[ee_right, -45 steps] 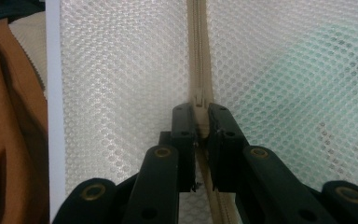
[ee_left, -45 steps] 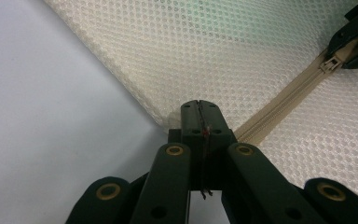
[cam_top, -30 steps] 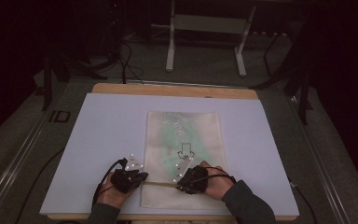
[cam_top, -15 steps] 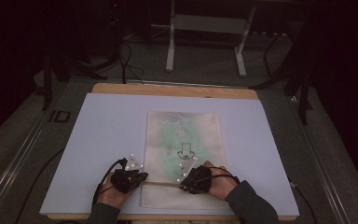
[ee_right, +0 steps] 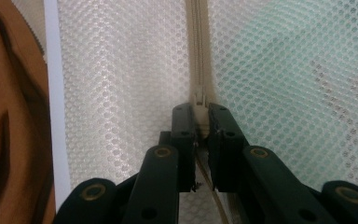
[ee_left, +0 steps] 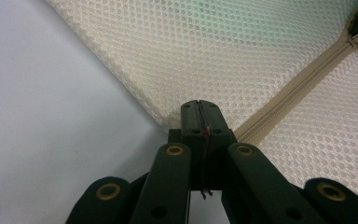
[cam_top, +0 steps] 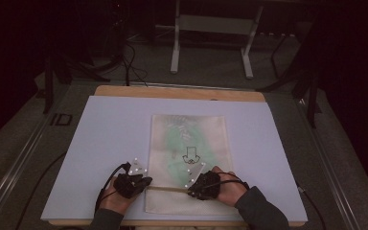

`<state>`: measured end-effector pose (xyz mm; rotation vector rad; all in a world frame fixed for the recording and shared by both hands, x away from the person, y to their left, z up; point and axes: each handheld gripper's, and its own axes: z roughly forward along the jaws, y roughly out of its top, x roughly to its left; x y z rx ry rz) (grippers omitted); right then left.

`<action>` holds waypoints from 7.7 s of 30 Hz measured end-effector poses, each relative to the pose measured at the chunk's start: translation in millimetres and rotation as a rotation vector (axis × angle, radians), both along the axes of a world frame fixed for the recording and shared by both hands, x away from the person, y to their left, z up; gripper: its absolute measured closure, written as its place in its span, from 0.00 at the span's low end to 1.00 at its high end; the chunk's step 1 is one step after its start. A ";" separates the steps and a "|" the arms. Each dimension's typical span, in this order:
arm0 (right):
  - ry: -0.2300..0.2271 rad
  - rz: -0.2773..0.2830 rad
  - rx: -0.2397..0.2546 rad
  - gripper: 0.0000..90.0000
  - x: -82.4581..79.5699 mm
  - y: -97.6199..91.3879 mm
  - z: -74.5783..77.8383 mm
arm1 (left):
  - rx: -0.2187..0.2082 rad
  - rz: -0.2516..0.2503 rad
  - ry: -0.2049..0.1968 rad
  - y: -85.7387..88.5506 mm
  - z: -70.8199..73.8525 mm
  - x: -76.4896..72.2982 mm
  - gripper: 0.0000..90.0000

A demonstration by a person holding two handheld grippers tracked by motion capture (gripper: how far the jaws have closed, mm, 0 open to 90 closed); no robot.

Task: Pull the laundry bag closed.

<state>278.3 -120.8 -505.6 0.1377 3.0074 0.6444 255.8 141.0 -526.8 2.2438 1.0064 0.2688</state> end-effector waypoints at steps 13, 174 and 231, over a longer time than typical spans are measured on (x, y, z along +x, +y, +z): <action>-0.002 0.006 -0.012 0.92 -0.6 -5.6 1.7 | -0.003 0.002 0.001 0.2 -0.2 0.0 0.99; 0.036 -0.154 0.003 0.92 -1.5 -136.8 17.2 | 0.004 0.007 -0.004 -0.9 0.0 -1.0 0.99; 0.003 -0.417 0.220 0.66 6.7 -168.2 17.1 | -0.061 0.063 -0.063 13.1 2.4 -4.9 0.84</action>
